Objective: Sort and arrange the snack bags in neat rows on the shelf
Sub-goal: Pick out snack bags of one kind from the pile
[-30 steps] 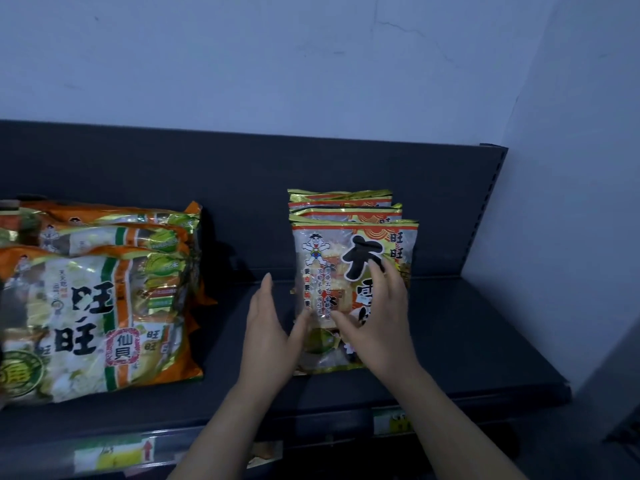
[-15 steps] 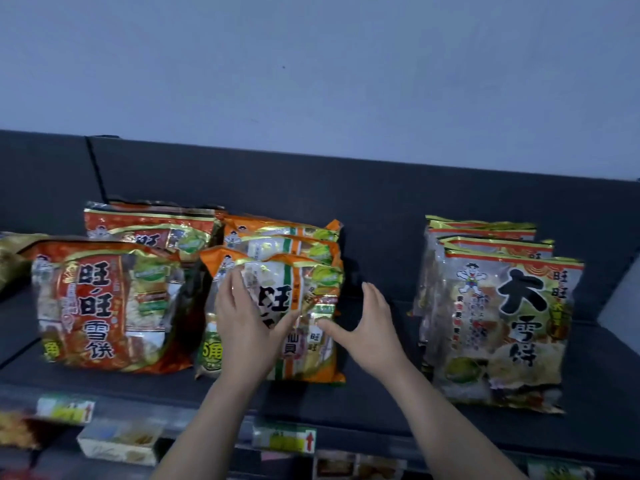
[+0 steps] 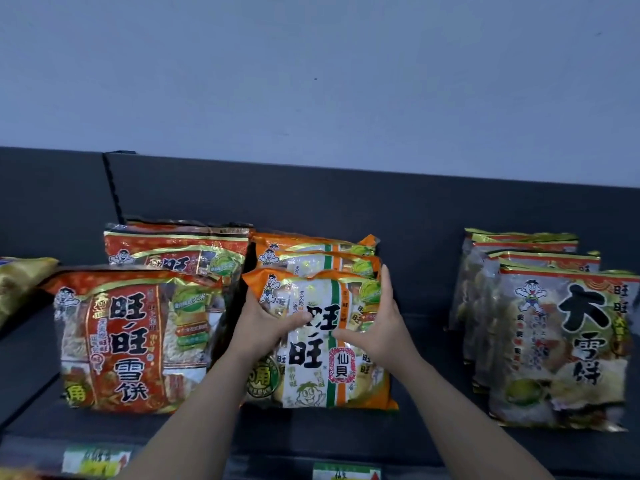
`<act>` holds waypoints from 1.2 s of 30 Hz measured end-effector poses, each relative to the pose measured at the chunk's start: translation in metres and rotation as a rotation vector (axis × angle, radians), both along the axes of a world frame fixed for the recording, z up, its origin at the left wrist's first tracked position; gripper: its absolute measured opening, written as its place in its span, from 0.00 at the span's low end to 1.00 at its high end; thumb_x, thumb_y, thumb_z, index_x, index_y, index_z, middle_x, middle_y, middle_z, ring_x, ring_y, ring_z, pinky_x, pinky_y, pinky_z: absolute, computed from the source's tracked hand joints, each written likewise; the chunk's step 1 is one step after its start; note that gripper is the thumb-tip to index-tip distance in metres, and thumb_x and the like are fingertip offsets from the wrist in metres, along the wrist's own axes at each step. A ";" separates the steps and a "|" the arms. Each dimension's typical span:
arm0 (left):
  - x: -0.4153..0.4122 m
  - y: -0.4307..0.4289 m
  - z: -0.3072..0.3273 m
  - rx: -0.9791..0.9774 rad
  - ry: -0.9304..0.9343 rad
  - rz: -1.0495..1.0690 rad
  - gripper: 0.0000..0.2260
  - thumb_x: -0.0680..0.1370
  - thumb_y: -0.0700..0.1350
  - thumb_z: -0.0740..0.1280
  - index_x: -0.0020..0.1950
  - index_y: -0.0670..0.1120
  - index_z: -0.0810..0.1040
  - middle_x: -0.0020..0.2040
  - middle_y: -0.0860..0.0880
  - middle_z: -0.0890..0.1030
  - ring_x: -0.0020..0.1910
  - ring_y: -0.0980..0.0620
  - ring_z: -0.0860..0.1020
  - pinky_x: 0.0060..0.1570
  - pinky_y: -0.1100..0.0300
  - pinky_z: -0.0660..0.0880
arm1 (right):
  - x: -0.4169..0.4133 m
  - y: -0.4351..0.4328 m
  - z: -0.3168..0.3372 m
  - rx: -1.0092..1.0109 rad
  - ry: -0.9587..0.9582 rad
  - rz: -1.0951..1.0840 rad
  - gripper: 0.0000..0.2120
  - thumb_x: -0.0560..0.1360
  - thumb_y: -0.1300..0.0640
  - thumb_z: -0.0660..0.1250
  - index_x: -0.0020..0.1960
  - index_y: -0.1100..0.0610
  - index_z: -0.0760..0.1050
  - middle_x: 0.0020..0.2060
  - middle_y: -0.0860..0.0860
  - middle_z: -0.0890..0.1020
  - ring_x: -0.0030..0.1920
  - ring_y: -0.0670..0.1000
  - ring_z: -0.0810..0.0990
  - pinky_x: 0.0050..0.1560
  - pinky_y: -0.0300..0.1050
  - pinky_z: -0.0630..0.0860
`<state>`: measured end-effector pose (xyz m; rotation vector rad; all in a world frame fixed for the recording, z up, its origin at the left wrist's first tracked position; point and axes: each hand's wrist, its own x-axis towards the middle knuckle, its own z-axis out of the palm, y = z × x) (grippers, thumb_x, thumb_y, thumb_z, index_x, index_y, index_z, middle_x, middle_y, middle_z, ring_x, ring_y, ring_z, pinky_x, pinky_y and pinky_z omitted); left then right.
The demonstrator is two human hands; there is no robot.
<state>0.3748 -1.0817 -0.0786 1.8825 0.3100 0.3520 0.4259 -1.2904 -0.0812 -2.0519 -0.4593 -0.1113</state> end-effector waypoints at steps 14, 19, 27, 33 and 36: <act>0.041 -0.006 -0.015 -0.128 -0.053 -0.044 0.55 0.61 0.57 0.79 0.79 0.47 0.50 0.78 0.46 0.59 0.75 0.44 0.60 0.72 0.51 0.59 | 0.031 -0.015 0.001 -0.025 0.010 -0.015 0.69 0.50 0.38 0.82 0.70 0.26 0.32 0.73 0.44 0.66 0.70 0.47 0.69 0.67 0.57 0.71; 0.048 -0.031 -0.018 -0.163 -0.030 -0.075 0.56 0.62 0.58 0.79 0.79 0.45 0.49 0.78 0.45 0.59 0.75 0.44 0.61 0.70 0.53 0.61 | 0.030 -0.039 0.003 -0.043 0.007 -0.055 0.69 0.51 0.38 0.82 0.70 0.27 0.31 0.74 0.44 0.62 0.72 0.47 0.66 0.69 0.57 0.68; 0.044 -0.039 -0.013 -0.180 -0.030 -0.134 0.50 0.66 0.54 0.79 0.78 0.49 0.50 0.75 0.49 0.64 0.73 0.44 0.64 0.68 0.53 0.63 | 0.022 -0.050 0.005 -0.026 0.038 -0.096 0.70 0.52 0.41 0.83 0.70 0.27 0.31 0.75 0.44 0.61 0.72 0.48 0.65 0.70 0.58 0.68; 0.039 -0.008 -0.008 -0.114 -0.044 -0.077 0.63 0.51 0.72 0.77 0.74 0.70 0.37 0.80 0.53 0.51 0.77 0.42 0.58 0.69 0.35 0.64 | 0.015 -0.042 0.006 0.006 0.067 -0.100 0.70 0.52 0.46 0.84 0.70 0.28 0.31 0.73 0.44 0.63 0.70 0.49 0.68 0.69 0.57 0.68; 0.050 0.004 -0.005 -0.056 0.025 -0.115 0.65 0.51 0.75 0.74 0.75 0.65 0.35 0.81 0.50 0.48 0.78 0.44 0.54 0.73 0.38 0.58 | 0.016 -0.039 0.006 0.001 0.072 -0.112 0.70 0.53 0.47 0.84 0.71 0.29 0.31 0.74 0.45 0.63 0.70 0.49 0.68 0.69 0.56 0.69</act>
